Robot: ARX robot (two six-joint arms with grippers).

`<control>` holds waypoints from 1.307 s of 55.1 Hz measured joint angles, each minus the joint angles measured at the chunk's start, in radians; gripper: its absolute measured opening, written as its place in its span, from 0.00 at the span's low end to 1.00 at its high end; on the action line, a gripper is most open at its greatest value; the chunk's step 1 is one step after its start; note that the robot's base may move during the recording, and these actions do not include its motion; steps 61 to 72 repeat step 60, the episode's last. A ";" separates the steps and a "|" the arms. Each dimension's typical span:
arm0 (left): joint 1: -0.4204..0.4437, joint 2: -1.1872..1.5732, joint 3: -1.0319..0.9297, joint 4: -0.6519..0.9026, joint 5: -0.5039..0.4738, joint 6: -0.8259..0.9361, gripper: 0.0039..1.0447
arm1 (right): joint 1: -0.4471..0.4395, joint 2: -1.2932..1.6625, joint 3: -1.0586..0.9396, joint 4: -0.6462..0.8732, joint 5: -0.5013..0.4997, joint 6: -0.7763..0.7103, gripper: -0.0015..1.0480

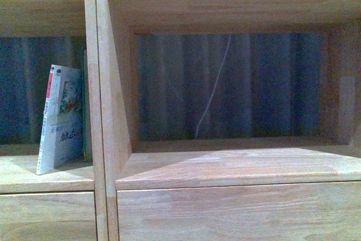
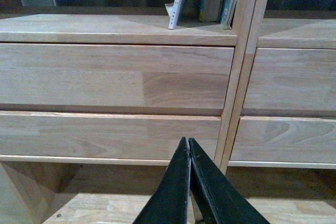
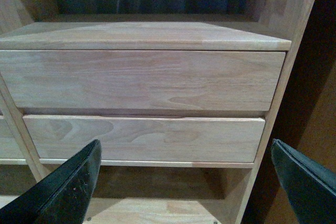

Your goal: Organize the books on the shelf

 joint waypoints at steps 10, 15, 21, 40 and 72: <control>0.000 0.000 0.000 0.000 0.000 0.000 0.36 | 0.000 0.000 0.000 0.000 0.000 0.000 0.93; 0.000 0.000 0.000 0.000 0.000 0.000 0.49 | 0.000 0.000 0.000 0.000 0.000 0.000 0.93; 0.000 0.000 0.000 0.000 0.000 0.000 0.71 | 0.000 0.000 0.000 0.000 0.000 0.000 0.93; 0.000 0.000 0.000 0.000 0.000 0.000 0.93 | 0.000 0.000 0.000 0.000 0.000 0.000 0.93; 0.000 0.000 0.000 0.000 0.000 0.000 0.93 | 0.000 0.000 0.000 0.000 0.000 0.000 0.93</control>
